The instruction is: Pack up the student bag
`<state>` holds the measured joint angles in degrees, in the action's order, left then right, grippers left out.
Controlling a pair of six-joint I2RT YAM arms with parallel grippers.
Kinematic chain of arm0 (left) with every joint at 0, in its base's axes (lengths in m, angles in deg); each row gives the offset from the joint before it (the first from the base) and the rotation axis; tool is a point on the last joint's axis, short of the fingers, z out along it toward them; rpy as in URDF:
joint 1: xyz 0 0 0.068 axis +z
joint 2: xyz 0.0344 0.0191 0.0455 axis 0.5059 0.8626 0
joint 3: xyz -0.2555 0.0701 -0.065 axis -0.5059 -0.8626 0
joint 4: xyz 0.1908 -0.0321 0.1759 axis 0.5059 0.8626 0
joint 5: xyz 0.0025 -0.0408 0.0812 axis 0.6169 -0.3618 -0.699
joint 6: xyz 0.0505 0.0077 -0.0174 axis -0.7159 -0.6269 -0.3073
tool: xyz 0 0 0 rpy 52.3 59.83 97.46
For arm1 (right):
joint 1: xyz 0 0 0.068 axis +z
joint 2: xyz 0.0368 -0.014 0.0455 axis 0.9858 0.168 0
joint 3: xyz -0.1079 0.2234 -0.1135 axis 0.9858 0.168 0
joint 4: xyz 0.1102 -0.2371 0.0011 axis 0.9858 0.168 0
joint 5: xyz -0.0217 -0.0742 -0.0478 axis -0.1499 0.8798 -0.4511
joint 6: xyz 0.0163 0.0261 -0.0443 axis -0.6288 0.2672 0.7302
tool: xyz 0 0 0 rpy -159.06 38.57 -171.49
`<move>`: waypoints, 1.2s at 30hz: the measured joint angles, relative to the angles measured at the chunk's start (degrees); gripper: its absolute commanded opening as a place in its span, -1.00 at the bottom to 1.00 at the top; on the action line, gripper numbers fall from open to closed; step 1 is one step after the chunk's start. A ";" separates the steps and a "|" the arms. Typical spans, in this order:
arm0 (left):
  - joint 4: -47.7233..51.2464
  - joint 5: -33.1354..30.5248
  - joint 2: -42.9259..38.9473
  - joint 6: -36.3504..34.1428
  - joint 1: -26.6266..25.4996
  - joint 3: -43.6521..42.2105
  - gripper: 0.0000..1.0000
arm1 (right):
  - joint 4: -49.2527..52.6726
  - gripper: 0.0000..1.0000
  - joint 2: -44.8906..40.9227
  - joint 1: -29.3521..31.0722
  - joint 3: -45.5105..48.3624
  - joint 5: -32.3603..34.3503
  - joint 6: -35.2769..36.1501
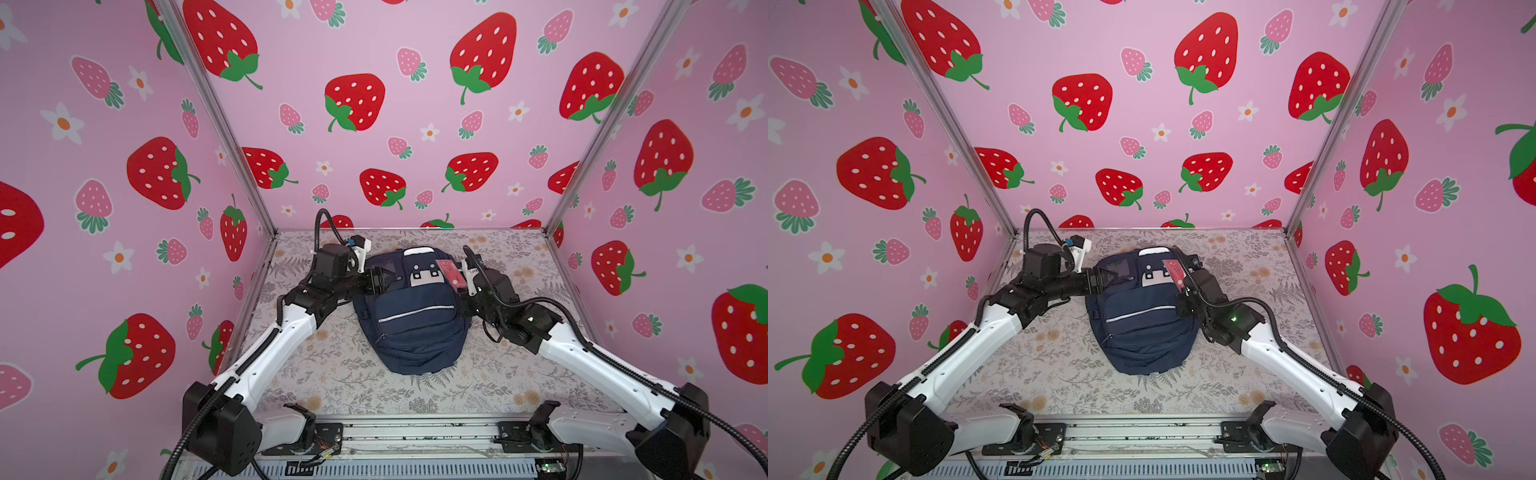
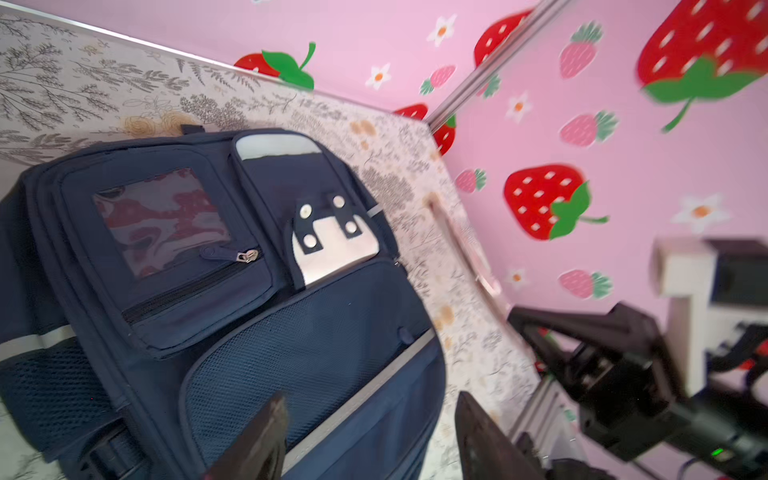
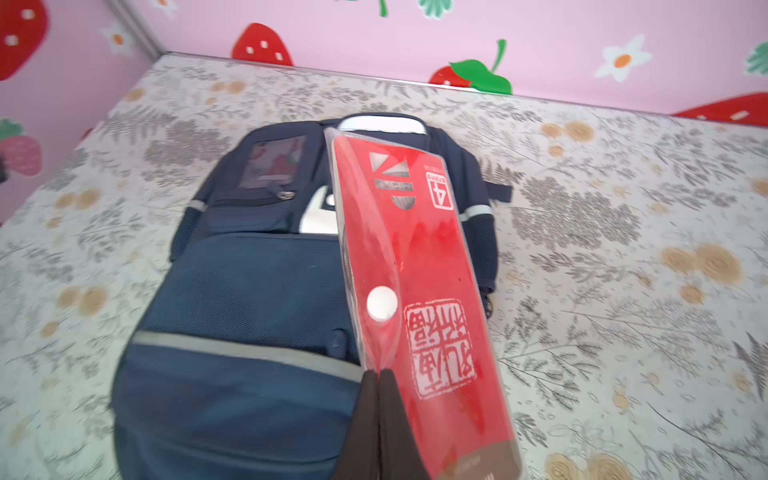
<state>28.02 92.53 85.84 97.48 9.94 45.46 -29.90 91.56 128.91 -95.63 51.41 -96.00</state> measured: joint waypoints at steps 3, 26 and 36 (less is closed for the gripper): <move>-3.28 4.66 -2.14 5.44 1.40 -1.70 0.34 | 0.00 -1.00 -1.20 3.91 0.48 0.17 0.83; -18.95 15.85 -2.60 29.59 5.16 -13.88 0.32 | -6.45 -1.00 2.36 24.33 0.96 8.83 8.35; -25.27 17.73 1.57 36.00 5.25 -17.97 -0.08 | -8.70 -1.00 5.03 26.60 0.94 8.92 9.55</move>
<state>2.76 110.26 87.41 133.48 15.19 27.50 -38.60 96.59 155.51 -94.69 60.33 -86.44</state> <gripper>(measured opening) 0.506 0.040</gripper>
